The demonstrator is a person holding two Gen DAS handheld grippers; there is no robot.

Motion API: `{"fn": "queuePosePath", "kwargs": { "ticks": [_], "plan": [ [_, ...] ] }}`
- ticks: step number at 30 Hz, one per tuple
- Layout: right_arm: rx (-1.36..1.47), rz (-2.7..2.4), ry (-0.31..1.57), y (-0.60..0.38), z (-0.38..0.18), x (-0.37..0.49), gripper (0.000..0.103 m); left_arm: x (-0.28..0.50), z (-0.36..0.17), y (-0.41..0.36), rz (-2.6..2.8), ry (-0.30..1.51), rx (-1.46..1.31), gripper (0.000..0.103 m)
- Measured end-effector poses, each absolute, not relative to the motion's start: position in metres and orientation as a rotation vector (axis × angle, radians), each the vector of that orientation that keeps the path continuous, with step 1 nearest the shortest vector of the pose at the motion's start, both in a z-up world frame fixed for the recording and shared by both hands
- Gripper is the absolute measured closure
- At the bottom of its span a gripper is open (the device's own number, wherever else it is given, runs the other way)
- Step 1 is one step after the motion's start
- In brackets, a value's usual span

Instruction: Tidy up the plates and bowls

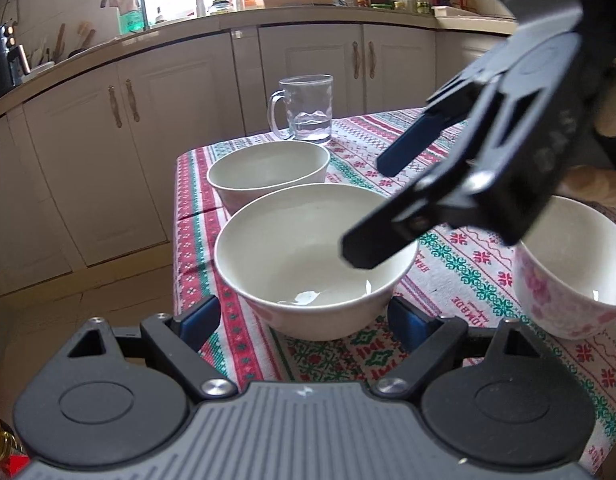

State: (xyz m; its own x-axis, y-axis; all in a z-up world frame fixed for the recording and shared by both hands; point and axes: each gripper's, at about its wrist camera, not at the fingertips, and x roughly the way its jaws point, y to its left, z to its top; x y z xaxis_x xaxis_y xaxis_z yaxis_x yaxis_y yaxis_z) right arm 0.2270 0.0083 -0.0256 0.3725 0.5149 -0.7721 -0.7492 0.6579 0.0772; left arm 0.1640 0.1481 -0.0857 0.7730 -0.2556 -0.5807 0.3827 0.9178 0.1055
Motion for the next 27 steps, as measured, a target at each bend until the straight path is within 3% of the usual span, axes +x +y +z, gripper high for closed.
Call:
{"fn": "queuePosePath", "kwargs": {
  "ticks": [16,27],
  "plan": [
    [-0.298,0.866,0.914,0.021,-0.037,0.241,0.023,0.168,-0.084,0.147,-0.393,0.578,0.231,0.015],
    [-0.28,0.865,0.916,0.021,-0.037,0.243,0.025,0.17,-0.083,0.146,-0.395,0.59,0.241,0.015]
  ]
}}
